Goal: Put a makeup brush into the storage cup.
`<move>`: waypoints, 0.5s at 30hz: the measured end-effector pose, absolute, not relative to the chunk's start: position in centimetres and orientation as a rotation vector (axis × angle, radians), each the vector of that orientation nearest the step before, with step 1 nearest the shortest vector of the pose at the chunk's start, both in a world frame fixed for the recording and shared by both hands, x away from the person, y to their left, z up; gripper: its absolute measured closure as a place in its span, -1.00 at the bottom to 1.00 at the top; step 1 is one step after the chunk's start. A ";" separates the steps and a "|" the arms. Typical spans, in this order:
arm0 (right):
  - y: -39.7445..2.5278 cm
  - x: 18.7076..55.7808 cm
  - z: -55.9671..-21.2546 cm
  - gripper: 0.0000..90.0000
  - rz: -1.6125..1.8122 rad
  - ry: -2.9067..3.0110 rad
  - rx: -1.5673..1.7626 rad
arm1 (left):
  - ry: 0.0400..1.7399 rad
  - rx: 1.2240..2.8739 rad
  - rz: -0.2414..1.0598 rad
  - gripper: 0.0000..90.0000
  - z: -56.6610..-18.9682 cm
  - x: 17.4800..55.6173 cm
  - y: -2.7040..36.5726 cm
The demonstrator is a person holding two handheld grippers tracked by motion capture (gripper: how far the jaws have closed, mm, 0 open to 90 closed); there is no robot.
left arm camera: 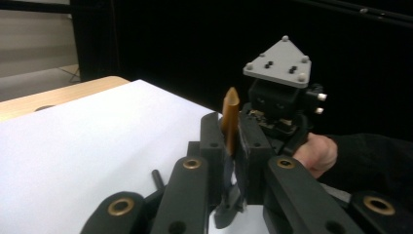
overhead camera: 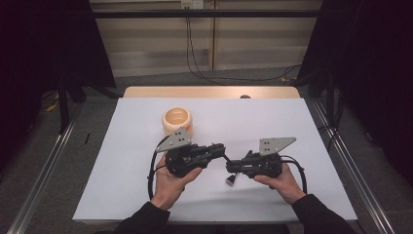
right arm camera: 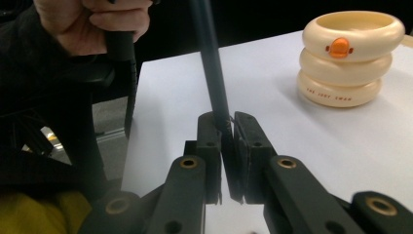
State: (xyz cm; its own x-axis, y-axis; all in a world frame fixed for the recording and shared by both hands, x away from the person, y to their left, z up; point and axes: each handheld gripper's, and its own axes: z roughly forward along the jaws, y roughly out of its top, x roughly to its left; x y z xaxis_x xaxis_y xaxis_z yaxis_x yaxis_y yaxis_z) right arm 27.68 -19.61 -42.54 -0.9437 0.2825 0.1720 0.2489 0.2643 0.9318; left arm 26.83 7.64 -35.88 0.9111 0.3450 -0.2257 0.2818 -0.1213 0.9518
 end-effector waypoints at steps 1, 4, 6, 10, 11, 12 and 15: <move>-19.6 27.7 -42.5 0.79 1.819 2.477 0.518 | 0.478 1.712 0.056 0.87 -35.8 26.7 7.5; -19.6 27.7 -42.6 0.74 1.827 2.486 0.523 | 0.485 1.716 0.050 0.87 -35.8 26.7 7.4; -19.5 27.7 -42.7 0.65 1.820 2.492 0.516 | 0.494 1.720 0.064 0.87 -35.9 26.6 7.4; -19.5 27.7 -42.7 0.41 1.825 2.480 0.525 | 0.498 1.724 0.058 0.87 -36.1 26.9 7.6; -19.5 27.7 -42.6 0.38 1.825 2.475 0.529 | 0.505 1.722 0.061 0.87 -36.1 26.9 7.6; -19.6 27.7 -42.6 0.31 1.825 2.466 0.536 | 0.507 1.720 0.057 0.87 -36.2 27.0 7.6; -19.7 27.8 -42.6 0.00 1.817 2.442 0.572 | 0.510 1.723 0.063 0.87 -36.2 27.0 7.6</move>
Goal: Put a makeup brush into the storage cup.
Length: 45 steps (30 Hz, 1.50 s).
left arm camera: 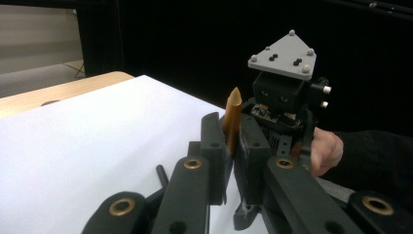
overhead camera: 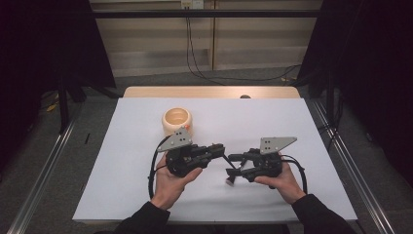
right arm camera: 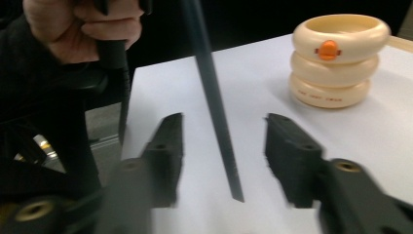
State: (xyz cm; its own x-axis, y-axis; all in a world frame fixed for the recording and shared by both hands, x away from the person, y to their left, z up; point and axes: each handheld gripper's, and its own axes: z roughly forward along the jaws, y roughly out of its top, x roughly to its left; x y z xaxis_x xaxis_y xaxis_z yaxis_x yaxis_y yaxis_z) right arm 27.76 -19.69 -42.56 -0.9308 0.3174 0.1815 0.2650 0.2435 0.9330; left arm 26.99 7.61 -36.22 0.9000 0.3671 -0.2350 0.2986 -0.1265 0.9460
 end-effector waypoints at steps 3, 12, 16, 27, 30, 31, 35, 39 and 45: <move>-19.7 27.7 -42.5 -0.24 1.813 2.425 0.581 | 0.508 1.726 0.067 0.87 -36.3 27.0 7.6; -19.7 27.7 -42.1 -0.81 1.808 2.377 0.638 | 0.513 1.742 0.078 0.87 -36.5 27.3 7.9; -19.9 27.8 -42.0 -1.00 1.803 2.343 0.681 | 0.521 1.741 0.082 0.87 -36.5 27.3 8.1; -19.7 27.4 -42.0 -1.00 1.741 2.277 0.718 | 0.541 1.736 0.110 0.87 -36.4 27.5 8.6; -19.6 27.2 -42.2 -0.99 1.723 2.244 0.743 | 0.549 1.737 0.117 0.87 -36.3 27.5 8.9; -19.7 27.1 -42.2 -0.99 1.707 2.231 0.747 | 0.546 1.740 0.118 0.87 -36.3 27.5 9.0; -20.2 26.9 -42.1 -0.99 1.682 2.180 0.755 | 0.551 1.739 0.126 0.87 -36.3 27.6 9.3; -20.7 26.6 -42.3 -0.99 1.662 2.138 0.788 | 0.562 1.738 0.136 0.87 -36.3 27.6 9.5; -21.2 26.2 -42.3 -0.99 1.643 2.092 0.822 | 0.567 1.741 0.151 0.87 -36.0 27.5 9.6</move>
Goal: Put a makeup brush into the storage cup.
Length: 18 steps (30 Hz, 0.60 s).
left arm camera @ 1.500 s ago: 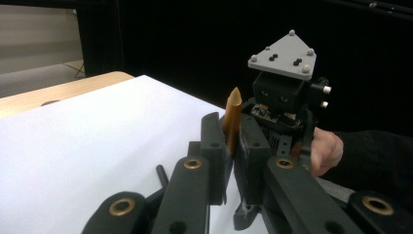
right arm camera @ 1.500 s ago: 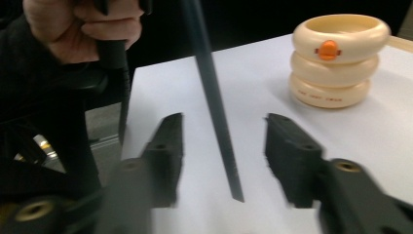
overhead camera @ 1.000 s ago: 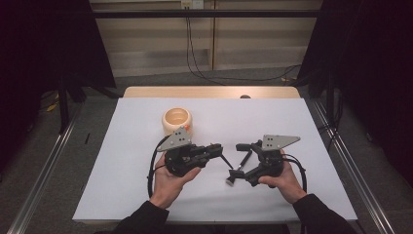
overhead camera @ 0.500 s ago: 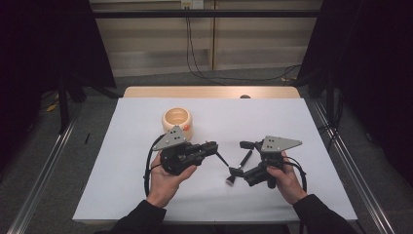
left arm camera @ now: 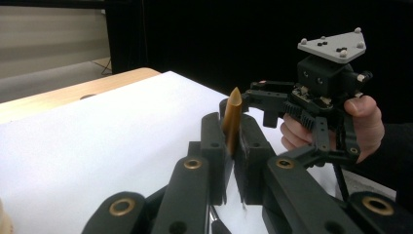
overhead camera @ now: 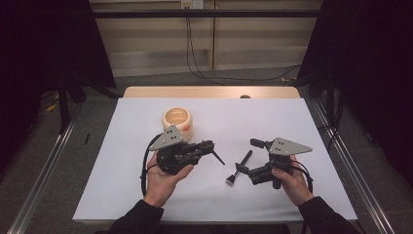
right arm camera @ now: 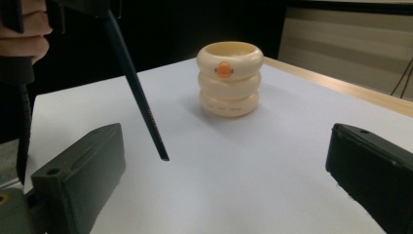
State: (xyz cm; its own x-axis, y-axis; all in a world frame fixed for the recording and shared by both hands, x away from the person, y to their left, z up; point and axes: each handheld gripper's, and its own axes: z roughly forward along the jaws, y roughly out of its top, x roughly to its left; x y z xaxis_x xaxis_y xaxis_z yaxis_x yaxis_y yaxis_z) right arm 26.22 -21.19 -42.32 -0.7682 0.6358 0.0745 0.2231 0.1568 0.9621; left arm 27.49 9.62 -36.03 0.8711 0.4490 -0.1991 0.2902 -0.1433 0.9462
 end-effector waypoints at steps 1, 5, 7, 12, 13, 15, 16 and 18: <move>-21.4 26.2 -42.3 -0.99 1.649 2.087 0.822 | 0.569 1.748 0.155 0.87 -35.9 27.5 9.8; -22.0 25.9 -42.5 -0.99 1.637 2.063 0.848 | 0.572 1.745 0.164 0.87 -35.8 27.6 10.4; -22.3 25.6 -42.5 -0.99 1.618 2.052 0.865 | 0.580 1.742 0.168 0.87 -35.8 27.8 10.9; -23.3 24.9 -42.6 -0.99 1.612 2.024 0.886 | 0.619 1.728 0.198 0.87 -35.4 28.1 12.2; -23.5 24.8 -42.7 -0.99 1.608 2.017 0.899 | 0.619 1.728 0.198 0.87 -35.4 28.1 12.2; -23.9 24.4 -42.9 -0.99 1.599 2.011 0.904 | 0.623 1.725 0.206 0.87 -35.2 28.4 12.7; -24.1 24.3 -43.0 -0.99 1.593 2.013 0.898 | 0.635 1.731 0.220 0.87 -35.1 28.4 12.9; -24.4 23.8 -43.2 -0.99 1.594 1.998 0.909 | 0.635 1.715 0.219 0.87 -35.1 28.5 13.1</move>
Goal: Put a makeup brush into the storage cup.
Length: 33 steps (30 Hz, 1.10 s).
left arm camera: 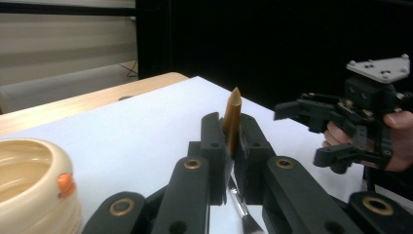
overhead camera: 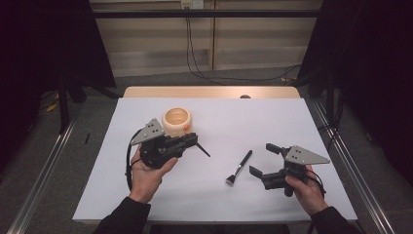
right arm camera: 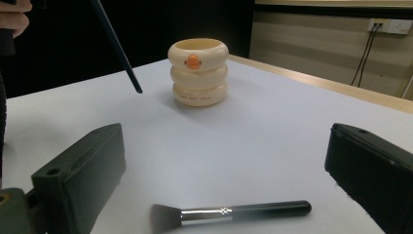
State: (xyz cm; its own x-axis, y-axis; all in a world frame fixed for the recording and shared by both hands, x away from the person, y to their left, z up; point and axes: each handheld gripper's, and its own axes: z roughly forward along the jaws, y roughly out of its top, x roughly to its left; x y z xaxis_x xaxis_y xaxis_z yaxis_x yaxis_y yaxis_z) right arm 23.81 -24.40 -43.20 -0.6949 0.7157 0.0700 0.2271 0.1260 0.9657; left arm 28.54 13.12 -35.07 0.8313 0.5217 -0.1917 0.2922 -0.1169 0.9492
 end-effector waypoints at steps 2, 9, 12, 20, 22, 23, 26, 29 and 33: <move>-24.6 23.5 -43.4 -0.99 1.581 1.986 0.910 | 0.650 1.718 0.229 0.87 -35.0 28.7 13.5; -25.2 22.8 -43.4 -0.99 1.577 1.944 0.927 | 0.668 1.700 0.231 0.87 -35.0 29.2 14.2; -25.4 22.5 -43.7 -0.99 1.570 1.945 0.935 | 0.677 1.698 0.238 0.87 -34.9 29.3 14.5; -26.0 21.9 -43.9 -0.99 1.557 1.924 0.960 | 0.704 1.695 0.258 0.87 -35.1 29.6 15.2; -26.1 21.8 -44.0 -0.99 1.562 1.923 0.970 | 0.717 1.679 0.258 0.87 -34.9 29.7 15.4; -26.1 21.8 -44.0 -0.99 1.555 1.922 0.968 | 0.718 1.699 0.272 0.87 -34.8 29.8 15.6; -26.1 21.9 -44.1 -0.99 1.547 1.927 0.974 | 0.709 1.693 0.268 0.87 -34.4 30.0 15.7; -26.1 21.9 -44.1 -0.99 1.548 1.926 0.972 | 0.720 1.690 0.280 0.87 -34.0 30.2 15.7; -26.0 22.0 -44.1 -0.99 1.553 1.927 0.965 | 0.740 1.687 0.302 0.87 -33.7 30.7 15.9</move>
State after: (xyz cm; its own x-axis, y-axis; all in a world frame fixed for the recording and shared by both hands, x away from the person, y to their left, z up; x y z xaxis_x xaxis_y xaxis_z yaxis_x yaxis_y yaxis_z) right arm 21.96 -26.02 -44.07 -0.6359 0.7693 0.0618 0.2236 0.1070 0.9688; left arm 30.71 15.92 -33.67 0.7634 0.6175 -0.1898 0.3075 -0.0890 0.9474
